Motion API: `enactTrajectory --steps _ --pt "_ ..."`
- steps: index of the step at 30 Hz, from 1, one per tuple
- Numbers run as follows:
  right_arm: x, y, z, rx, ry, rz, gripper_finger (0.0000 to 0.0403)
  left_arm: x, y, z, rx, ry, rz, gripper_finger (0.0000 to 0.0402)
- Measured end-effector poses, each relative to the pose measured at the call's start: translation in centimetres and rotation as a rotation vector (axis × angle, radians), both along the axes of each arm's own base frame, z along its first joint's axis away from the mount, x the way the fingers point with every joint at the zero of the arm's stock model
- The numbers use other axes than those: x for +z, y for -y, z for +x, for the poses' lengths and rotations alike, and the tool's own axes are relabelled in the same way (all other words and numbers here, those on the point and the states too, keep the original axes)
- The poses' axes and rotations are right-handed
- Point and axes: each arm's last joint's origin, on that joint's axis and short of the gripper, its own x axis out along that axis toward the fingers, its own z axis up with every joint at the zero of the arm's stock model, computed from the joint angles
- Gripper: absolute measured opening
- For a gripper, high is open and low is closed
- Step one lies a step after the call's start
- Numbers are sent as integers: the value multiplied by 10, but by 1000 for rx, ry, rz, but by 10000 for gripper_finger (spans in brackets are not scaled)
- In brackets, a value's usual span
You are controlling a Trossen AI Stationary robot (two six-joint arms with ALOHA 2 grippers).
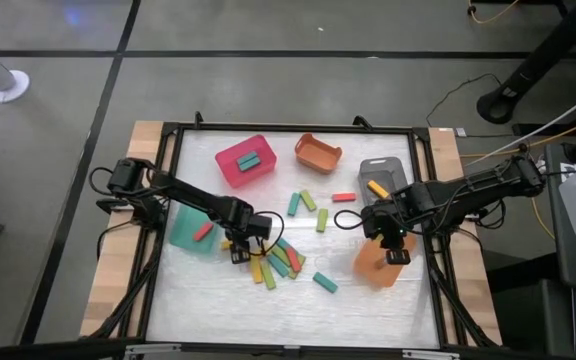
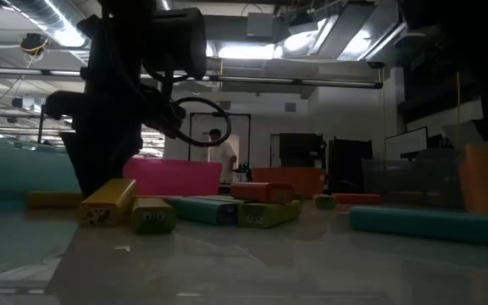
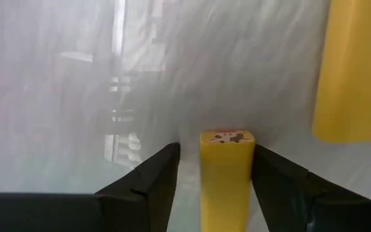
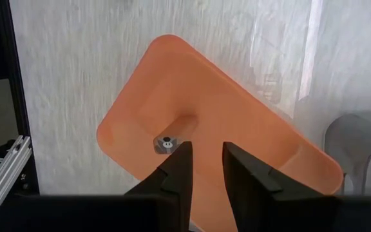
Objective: Sort blocks
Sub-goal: Put the yellow block into the gray bin
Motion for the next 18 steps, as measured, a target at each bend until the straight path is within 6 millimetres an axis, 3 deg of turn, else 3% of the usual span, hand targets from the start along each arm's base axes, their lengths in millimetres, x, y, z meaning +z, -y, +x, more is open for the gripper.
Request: enactTrajectory --steps 4,7,12,18 --pt "3 0 1 2 24 5 85 0 -2 1 72 1 -15 123" --pt "19 0 2 26 94 6 85 4 -5 5 126 5 -33 78" --pt "53 4 1 52 257 -87 85 21 -17 27 243 124 -90 77" --pt "87 12 -11 -5 375 -251 85 55 -39 66 298 416 -167 77"
